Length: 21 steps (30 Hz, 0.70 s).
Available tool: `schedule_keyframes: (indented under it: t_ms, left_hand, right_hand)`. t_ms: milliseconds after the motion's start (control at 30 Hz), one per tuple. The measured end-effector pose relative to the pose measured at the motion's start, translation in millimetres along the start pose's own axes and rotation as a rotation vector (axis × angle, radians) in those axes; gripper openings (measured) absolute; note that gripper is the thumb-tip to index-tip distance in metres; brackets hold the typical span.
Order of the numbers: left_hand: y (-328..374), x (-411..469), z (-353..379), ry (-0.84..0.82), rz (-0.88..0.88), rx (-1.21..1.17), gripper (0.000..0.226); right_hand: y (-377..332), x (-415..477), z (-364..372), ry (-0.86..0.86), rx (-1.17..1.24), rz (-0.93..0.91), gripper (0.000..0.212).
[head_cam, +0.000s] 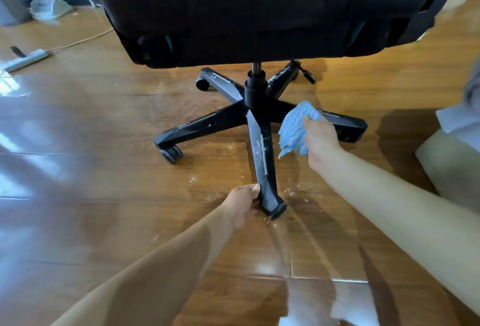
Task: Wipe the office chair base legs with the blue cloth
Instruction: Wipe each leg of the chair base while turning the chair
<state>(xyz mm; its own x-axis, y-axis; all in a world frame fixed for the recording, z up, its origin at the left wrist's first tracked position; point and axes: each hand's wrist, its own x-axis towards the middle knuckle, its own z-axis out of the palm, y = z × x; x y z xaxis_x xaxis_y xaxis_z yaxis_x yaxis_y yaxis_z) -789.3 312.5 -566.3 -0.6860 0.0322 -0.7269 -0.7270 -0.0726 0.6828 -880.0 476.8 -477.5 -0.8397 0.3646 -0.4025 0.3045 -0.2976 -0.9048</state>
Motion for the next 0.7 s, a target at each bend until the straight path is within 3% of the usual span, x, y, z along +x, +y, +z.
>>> schedule_keyframes:
  t_ms: [100, 167, 300, 400, 500, 700]
  left_hand:
    - [10, 1, -13, 0.042, 0.010, -0.034, 0.031]
    - [21, 9, -16, 0.104, 0.027, -0.119, 0.034]
    - [52, 23, -13, 0.075, 0.102, -0.203, 0.036]
    - [60, 25, -10, 0.066, 0.159, -0.188, 0.032]
    - [55, 24, -13, 0.084, 0.152, -0.137, 0.035]
    - [47, 30, -15, 0.052, 0.177, -0.132, 0.039]
  right_hand:
    - [-3, -13, 5, 0.094, 0.074, 0.076, 0.018]
    - [0, -19, 6, 0.117, 0.042, 0.030, 0.015]
    - [44, -43, 1, -0.053, -0.487, -0.367, 0.028]
    - [96, -60, -12, -0.307, -0.910, -0.423, 0.044]
    - [136, -88, -34, -0.318, -1.066, -0.516, 0.060]
    - [157, -113, -43, -0.283, -1.182, -0.635, 0.066]
